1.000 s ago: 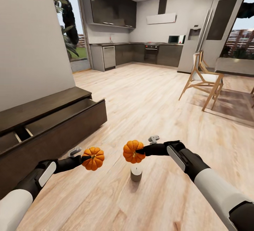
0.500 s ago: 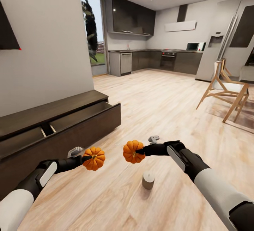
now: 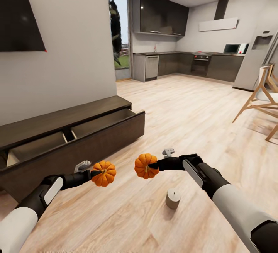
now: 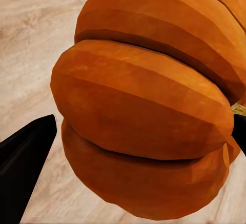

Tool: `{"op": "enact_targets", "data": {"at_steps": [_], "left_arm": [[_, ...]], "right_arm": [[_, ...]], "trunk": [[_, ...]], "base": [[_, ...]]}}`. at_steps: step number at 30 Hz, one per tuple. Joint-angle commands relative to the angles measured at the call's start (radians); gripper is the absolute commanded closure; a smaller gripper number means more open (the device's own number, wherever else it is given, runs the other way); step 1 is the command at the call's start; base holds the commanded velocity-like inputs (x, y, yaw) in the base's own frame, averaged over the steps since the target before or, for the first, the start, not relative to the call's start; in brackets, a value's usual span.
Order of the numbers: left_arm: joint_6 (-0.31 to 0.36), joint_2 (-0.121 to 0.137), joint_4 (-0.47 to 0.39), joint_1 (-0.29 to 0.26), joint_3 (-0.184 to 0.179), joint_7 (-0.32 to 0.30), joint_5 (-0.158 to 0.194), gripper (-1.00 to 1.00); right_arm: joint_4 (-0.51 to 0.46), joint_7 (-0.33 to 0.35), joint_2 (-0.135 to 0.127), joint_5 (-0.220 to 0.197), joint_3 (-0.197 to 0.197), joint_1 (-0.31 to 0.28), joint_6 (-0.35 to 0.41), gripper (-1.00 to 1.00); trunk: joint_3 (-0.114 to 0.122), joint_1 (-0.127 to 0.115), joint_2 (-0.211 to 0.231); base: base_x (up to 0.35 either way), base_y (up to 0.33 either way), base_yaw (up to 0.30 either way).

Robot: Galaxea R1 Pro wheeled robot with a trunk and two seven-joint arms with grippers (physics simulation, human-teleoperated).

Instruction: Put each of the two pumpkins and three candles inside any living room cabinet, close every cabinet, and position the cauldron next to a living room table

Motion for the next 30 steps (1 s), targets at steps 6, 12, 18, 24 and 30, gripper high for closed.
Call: {"op": "enact_targets", "data": {"at_steps": [6,12,18,24,30], "left_arm": [[0.002,-0.007,0.038,-0.001,-0.005,0.003,0.004,1.0],[0.001,-0.016,0.045,-0.001,-0.006,0.001,0.003,1.0],[0.001,-0.017,0.045,-0.001,-0.007,0.0,0.004,1.0],[0.001,-0.023,0.041,-0.001,-0.007,0.0,0.004,1.0],[0.002,-0.023,0.022,-0.001,-0.006,-0.002,0.004,1.0]], "right_arm": [[-0.001,-0.005,-0.001,-0.005,0.003,-0.001,0.004,1.0],[-0.002,-0.004,-0.001,-0.005,0.003,-0.001,0.004,1.0],[-0.002,-0.004,-0.001,-0.005,0.003,0.0,0.003,1.0],[-0.002,-0.004,-0.001,-0.004,0.003,0.001,0.003,1.0],[-0.002,-0.006,-0.002,-0.004,0.003,0.0,0.004,1.0]], "trunk": [[-0.008,0.0,0.0],[-0.016,0.0,0.0],[-0.022,0.0,0.0],[-0.019,0.0,0.0],[-0.013,0.0,0.0]], "base": [[0.0,0.0,0.212],[0.0,0.0,0.208],[0.0,0.0,0.212],[0.0,0.0,0.236],[0.0,0.0,0.231]]}}
